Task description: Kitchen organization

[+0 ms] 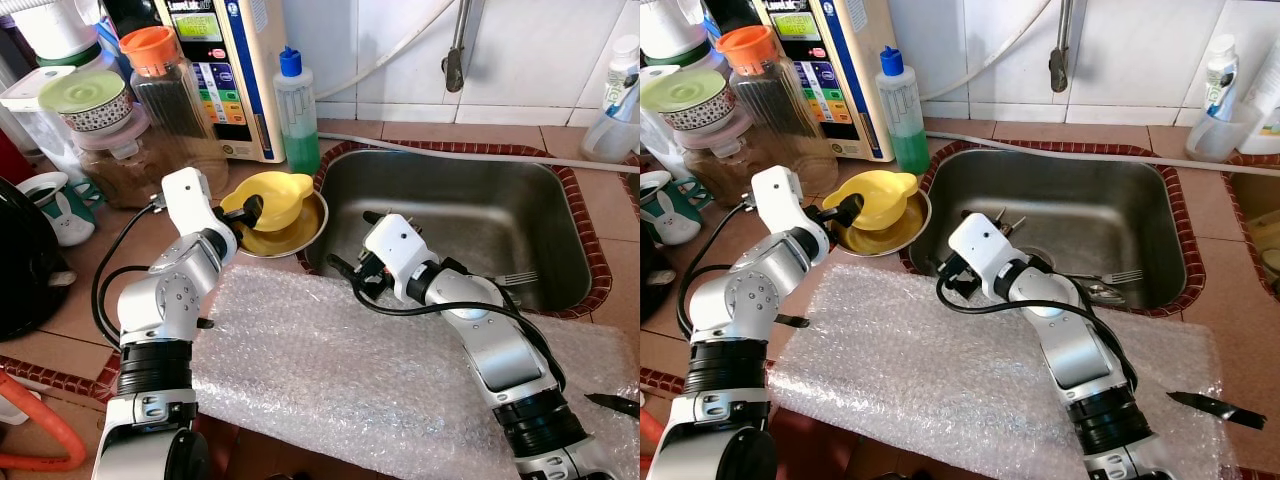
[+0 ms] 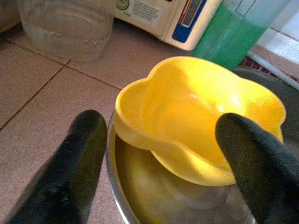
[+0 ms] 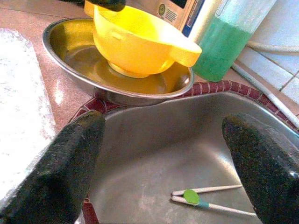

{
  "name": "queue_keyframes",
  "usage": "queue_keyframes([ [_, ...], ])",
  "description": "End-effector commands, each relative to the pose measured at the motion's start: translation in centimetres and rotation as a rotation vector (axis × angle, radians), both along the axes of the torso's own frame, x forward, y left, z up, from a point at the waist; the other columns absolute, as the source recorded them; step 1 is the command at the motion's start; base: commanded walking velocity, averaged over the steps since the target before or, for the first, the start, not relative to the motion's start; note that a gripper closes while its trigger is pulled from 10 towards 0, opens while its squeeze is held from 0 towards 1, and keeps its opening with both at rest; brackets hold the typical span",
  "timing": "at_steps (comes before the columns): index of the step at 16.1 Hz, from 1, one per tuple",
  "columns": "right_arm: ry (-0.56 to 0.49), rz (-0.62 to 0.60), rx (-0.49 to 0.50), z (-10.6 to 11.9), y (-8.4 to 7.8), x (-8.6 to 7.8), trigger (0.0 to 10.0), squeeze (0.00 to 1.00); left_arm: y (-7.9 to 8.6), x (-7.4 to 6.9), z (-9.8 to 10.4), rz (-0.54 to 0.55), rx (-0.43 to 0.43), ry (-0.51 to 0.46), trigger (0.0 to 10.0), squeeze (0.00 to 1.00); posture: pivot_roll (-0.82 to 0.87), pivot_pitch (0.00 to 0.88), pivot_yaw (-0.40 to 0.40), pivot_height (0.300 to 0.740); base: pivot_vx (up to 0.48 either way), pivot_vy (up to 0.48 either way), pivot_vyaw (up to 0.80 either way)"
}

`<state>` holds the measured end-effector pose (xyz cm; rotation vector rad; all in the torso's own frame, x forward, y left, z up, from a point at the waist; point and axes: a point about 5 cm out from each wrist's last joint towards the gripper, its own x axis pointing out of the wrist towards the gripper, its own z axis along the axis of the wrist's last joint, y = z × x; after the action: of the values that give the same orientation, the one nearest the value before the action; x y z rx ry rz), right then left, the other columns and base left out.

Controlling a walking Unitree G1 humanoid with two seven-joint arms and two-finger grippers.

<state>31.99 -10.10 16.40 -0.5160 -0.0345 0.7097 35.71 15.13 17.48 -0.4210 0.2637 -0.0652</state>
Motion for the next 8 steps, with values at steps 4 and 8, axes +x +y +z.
queue_keyframes([
  [4,-0.021,0.028,-0.008,0.6,0.5,-0.2,10.0,0.0,0.8,0.0,-0.1,0.037,-0.026,0.032,0.0,0.0,-0.22,0.1,0.168,0.74,0.0,0.0,0.0],
  [8,-0.026,0.025,-0.013,0.6,0.4,-0.1,10.0,0.0,1.7,0.0,-0.7,0.098,-0.051,0.064,0.0,0.0,-0.22,0.102,0.164,0.74,0.0,0.0,0.0],
])
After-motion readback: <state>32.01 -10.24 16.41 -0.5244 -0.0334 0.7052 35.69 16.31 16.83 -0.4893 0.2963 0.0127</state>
